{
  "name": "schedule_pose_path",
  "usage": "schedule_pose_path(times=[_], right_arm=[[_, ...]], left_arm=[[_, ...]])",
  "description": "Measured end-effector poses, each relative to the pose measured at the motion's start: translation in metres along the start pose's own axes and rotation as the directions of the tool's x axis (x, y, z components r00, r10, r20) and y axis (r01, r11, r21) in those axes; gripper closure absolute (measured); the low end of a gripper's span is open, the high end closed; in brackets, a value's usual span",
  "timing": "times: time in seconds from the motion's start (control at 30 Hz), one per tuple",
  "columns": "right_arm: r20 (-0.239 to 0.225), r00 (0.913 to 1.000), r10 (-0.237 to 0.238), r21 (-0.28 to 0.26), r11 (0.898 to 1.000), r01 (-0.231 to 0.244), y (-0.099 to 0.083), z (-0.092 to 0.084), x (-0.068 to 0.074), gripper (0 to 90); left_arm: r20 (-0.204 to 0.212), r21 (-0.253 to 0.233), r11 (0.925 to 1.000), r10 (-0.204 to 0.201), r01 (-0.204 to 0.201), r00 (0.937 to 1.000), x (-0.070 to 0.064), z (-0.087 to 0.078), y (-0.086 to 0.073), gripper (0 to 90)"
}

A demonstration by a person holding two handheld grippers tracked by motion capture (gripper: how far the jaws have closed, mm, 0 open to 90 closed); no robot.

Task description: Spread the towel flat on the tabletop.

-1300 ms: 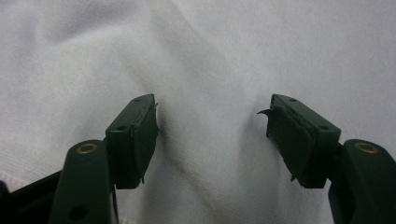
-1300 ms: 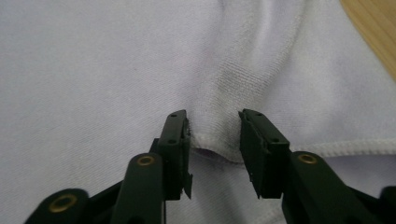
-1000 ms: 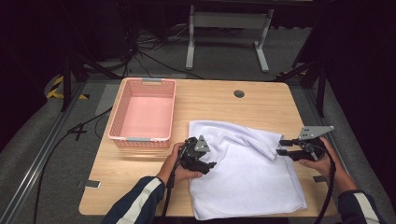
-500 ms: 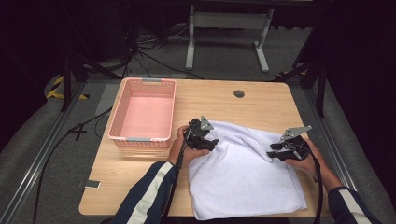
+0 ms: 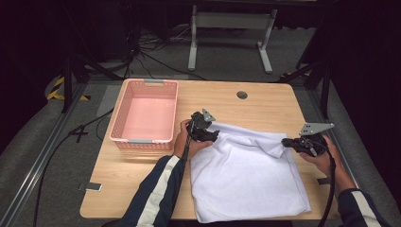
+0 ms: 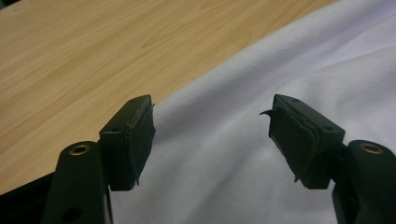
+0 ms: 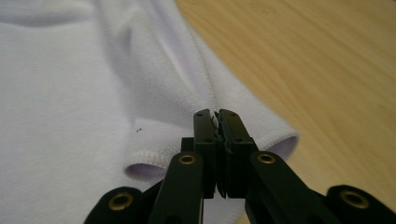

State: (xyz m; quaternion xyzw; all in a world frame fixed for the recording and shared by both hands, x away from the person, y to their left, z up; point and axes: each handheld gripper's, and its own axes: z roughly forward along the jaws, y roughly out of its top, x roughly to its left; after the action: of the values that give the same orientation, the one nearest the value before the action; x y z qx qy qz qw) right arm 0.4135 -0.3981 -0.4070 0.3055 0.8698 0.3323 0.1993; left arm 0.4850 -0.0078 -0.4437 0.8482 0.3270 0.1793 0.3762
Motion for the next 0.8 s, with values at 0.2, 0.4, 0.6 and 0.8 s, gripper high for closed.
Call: schedule_pose_path(times=[0.2,0.4,0.6,0.8], right_arm=[[0.045,0.9989,-0.006,-0.02,1.0,0.007,0.013,0.001,-0.014,87.5],[0.096,0.9954,0.006,-0.014,1.0,-0.004,0.017,0.002,-0.027,87.5],[0.119,0.9928,0.014,0.009,1.0,-0.015,0.01,0.003,-0.032,87.5],[0.141,0.9895,0.031,0.007,0.999,-0.032,0.005,0.003,-0.037,87.6]], left_arm=[[-0.044,0.02,0.9987,-0.046,0.047,0.998,0.015,0.011,-0.001,31.0],[-0.063,0.053,0.9934,-0.098,0.101,0.9932,0.027,0.026,-0.004,29.0],[-0.067,0.062,0.9875,-0.141,0.145,0.9877,0.036,0.033,-0.003,23.2],[0.018,0.045,0.9846,-0.17,0.169,0.9853,0.039,0.037,0.0,31.2]])
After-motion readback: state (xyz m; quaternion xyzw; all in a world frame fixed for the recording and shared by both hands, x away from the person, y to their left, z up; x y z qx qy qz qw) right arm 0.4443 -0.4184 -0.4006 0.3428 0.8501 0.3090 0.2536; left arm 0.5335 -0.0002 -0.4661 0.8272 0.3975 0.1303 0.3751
